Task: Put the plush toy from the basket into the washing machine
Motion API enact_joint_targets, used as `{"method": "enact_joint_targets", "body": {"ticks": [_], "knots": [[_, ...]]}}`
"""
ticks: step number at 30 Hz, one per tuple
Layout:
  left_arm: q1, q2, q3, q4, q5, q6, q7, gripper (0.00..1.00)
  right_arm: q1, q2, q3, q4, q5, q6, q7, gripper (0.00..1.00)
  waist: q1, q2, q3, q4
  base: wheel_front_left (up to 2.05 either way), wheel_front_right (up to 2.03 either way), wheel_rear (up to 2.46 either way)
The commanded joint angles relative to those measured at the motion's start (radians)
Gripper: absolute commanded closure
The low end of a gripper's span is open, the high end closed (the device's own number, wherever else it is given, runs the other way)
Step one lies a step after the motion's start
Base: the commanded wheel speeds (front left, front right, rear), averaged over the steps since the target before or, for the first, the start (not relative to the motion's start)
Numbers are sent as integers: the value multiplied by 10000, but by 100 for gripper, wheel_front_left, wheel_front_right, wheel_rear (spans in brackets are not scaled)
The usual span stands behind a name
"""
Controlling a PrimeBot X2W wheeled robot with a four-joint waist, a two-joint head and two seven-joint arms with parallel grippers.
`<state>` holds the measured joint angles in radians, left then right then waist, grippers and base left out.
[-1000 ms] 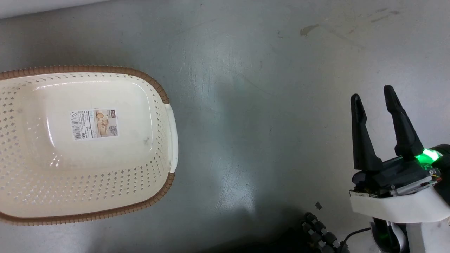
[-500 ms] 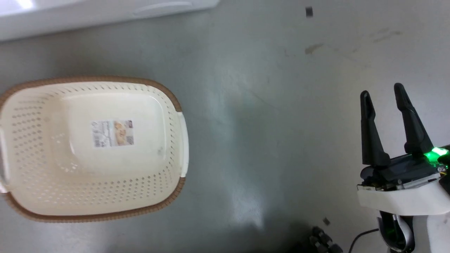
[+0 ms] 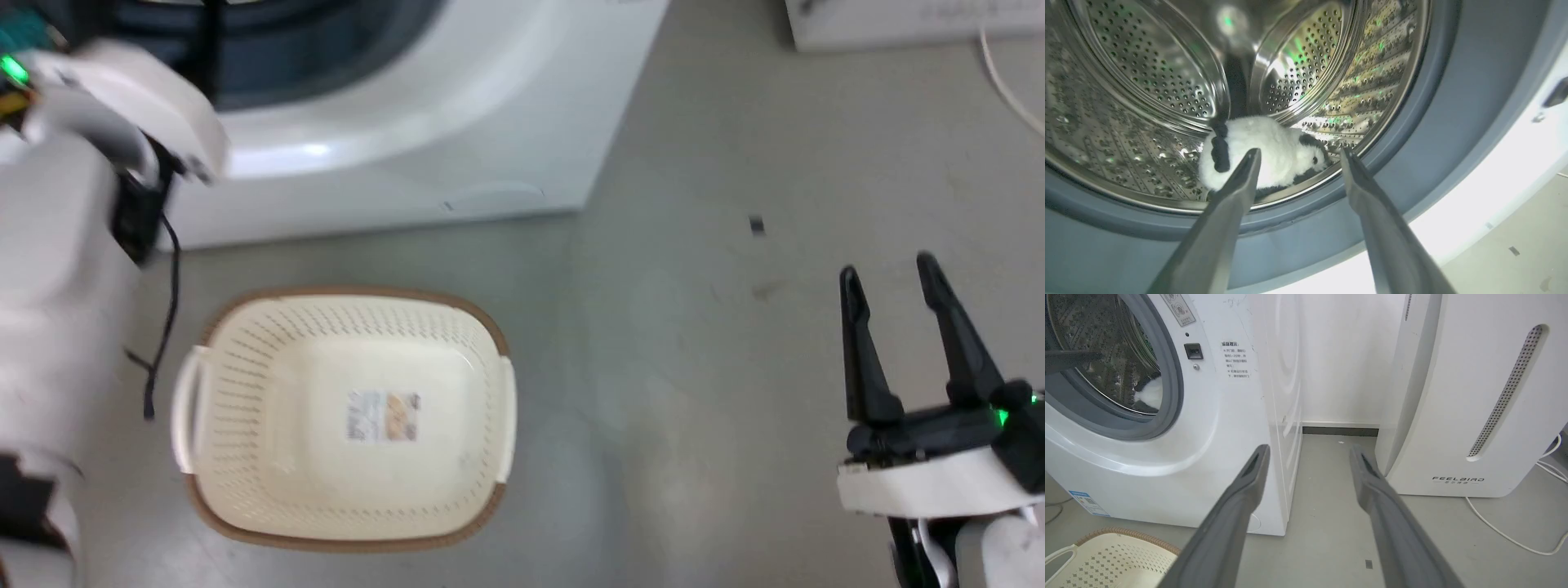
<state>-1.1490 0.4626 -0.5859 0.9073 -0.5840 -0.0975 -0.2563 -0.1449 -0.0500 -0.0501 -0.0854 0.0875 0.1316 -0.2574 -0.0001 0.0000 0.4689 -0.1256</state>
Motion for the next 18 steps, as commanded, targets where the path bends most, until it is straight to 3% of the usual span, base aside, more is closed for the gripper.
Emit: {"method": "enact_joint_targets", "body": {"ticks": [1,9,18], "knots": [[254,-25,67,-178,71,79,-48,0,126,-2,-28,37,-33,-9,-44,0,1,0,-896,649,0,0,0],[4334,-392,1669,-3890,686,1281,-53,0,777,-2,-8,243,1,-9,-44,0,1,0,-2306,1117,0,0,0],[8427,-1198,3314,-6876,1200,2034,-54,0,1344,-2,92,350,-100,-9,-44,0,1,0,-3301,1342,0,0,0]]}}
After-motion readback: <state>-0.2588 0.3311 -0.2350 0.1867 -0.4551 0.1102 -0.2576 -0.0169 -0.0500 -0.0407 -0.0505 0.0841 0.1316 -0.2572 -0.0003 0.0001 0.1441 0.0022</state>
